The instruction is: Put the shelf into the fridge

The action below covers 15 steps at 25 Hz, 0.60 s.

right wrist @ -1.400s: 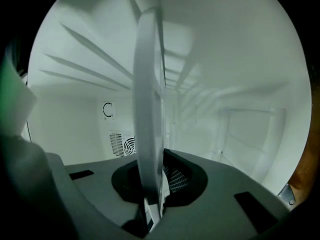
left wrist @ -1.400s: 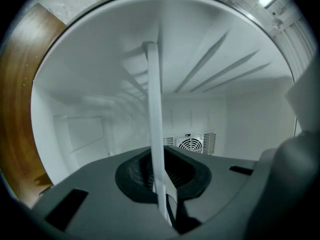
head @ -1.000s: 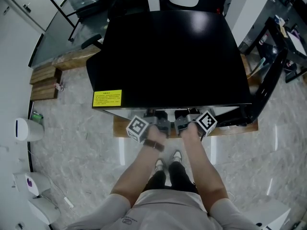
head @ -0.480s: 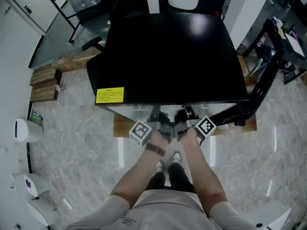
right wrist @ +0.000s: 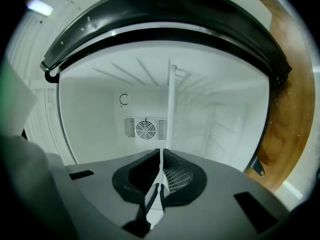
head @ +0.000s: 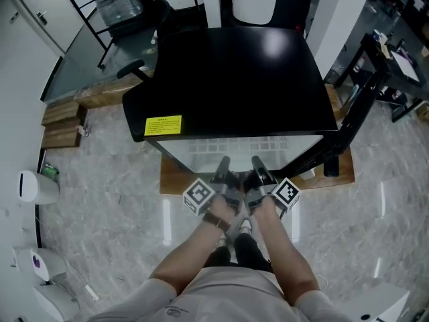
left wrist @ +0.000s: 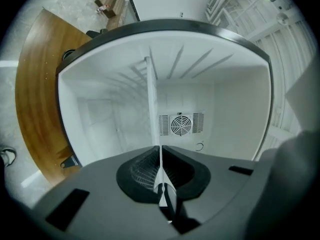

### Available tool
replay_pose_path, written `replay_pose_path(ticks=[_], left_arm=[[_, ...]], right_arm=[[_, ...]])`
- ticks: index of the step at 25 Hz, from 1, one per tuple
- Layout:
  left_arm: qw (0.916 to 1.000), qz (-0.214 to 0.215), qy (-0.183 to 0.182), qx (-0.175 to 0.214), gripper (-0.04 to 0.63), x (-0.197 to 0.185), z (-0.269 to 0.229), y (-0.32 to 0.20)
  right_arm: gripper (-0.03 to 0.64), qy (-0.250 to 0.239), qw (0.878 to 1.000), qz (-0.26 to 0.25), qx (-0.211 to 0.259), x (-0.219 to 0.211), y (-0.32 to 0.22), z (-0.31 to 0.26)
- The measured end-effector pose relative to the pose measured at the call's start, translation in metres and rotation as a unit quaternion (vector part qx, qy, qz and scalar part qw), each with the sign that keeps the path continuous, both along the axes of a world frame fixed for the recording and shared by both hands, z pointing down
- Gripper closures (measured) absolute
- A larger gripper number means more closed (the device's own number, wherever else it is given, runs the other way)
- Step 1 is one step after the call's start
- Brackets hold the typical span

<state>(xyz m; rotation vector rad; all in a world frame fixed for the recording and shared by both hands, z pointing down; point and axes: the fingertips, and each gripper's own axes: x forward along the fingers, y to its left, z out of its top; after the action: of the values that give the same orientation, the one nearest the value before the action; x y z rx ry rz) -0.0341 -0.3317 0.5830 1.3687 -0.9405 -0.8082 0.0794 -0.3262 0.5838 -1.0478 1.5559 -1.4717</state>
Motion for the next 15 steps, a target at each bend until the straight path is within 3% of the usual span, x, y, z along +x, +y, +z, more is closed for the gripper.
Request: replay_pose_path(ticks=[7, 12, 15], left_arm=[[0.9968, 0.072, -0.016, 0.029, 0.589, 0.014, -0.031, 0.045], [0.9953, 0.092, -0.013, 0.028, 0.589, 0.015, -0.044, 0.075], [0.9946, 0.097, -0.011, 0.035, 0.589, 0.014, -0.051, 0.085]], right_arm=[[0.595, 0.028, 0.999, -0.040, 0.020, -0.013, 0.043, -0.031], [0.595, 0.019, 0.999, -0.043, 0.011, -0.020, 0.068, -0.048], [0.595, 0.040, 0.997, -0.051, 0.029, -0.018, 0.076, -0.054]])
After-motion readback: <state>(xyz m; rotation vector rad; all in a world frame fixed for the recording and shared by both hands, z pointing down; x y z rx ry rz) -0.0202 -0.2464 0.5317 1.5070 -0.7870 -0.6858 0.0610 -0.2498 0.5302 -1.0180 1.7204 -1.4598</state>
